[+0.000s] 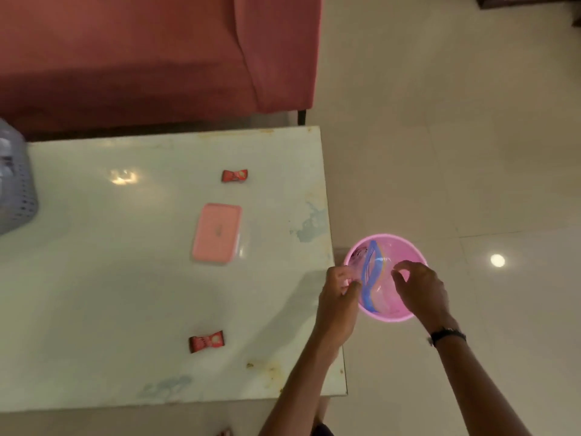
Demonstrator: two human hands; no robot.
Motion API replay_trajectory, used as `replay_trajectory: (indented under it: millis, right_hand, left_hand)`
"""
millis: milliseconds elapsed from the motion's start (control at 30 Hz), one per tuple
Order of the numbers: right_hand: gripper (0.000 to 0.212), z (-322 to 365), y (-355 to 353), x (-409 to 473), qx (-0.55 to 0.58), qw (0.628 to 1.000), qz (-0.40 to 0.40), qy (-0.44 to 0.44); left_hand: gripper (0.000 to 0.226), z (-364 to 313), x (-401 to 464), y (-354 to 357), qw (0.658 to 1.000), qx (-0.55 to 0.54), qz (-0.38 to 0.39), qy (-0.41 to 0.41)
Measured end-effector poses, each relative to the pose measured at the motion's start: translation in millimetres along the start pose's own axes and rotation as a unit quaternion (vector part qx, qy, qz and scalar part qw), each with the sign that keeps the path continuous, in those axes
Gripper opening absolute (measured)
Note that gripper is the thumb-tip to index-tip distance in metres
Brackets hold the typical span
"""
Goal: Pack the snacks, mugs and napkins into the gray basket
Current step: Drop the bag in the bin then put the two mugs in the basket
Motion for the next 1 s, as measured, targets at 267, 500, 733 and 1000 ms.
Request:
replay_trajectory:
  millis: [267, 500, 733, 1000]
  right_hand:
    - [0.015, 206, -54, -97, 0.171, 0.969, -0.005, -0.176]
    - [0.013, 377, -9, -184, 0.206, 0.937, 0.058, -0.275]
    - [0.013, 525, 65, -280, 0.217, 0.915, 0.112, -0.32]
    - [0.013, 661, 109, -339, 0.223, 0.887, 0.16, -0.371]
  left_hand:
    - [0.021, -42, -98, -146, 0.989, -0.111, -0.087, 0.033]
    - [0.014, -11, -187, -331, 0.961, -0.217, -0.163, 0.062]
    - [0.015, 54, -278, -520, 0.934, -0.26, -0.233, 0.07]
    - [0.01, 94, -330, -674, 0.913, -0.288, -0.284, 0.061]
Point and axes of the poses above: each hand's wrist, its own x-axis towards the middle knuckle, its own y-axis out of the palm, z = x × y, the point moved 6 cm from there along x, towards the middle knuckle, and after that the axes turned 9 degrees about -y, right-handed, at the moved point
